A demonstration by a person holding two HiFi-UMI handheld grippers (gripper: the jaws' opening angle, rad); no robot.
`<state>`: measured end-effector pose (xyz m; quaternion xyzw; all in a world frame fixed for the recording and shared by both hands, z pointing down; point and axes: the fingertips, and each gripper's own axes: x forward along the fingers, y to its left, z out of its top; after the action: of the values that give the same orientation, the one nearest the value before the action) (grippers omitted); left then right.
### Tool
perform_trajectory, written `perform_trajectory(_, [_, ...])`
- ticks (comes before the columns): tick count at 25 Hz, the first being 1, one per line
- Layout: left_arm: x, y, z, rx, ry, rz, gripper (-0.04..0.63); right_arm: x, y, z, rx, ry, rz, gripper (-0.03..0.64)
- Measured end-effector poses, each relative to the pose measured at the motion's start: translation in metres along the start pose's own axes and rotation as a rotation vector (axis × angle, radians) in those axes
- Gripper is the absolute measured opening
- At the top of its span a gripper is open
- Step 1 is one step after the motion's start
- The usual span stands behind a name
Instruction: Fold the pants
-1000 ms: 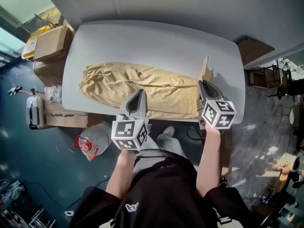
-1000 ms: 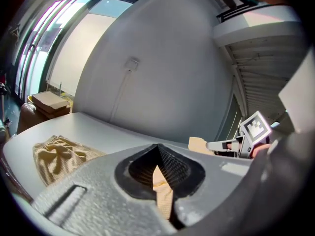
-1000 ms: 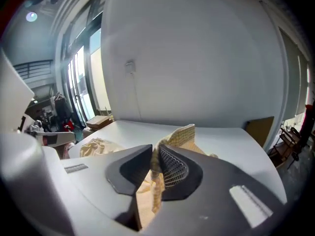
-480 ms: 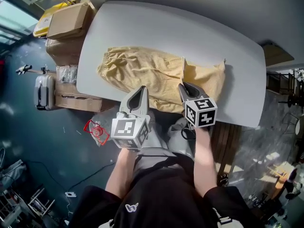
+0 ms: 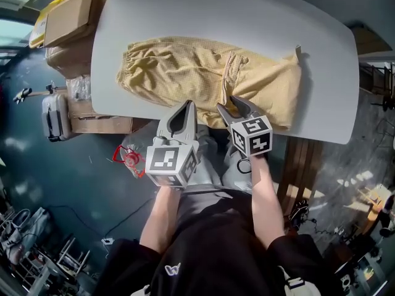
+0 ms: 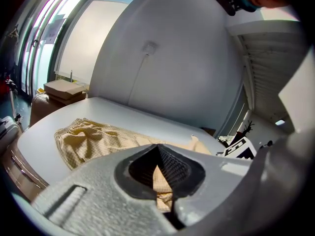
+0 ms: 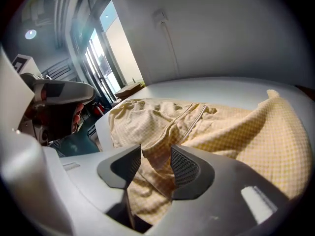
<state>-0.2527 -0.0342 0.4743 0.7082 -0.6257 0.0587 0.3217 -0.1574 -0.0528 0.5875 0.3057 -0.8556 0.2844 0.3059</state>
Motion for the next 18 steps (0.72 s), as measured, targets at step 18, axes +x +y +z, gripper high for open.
perform_trajectory(18, [0.039,-0.111,0.029,0.09,-0.055,-0.206,0.003,-0.193,-0.108,0.103,0.077,-0.485,-0.247,0.156])
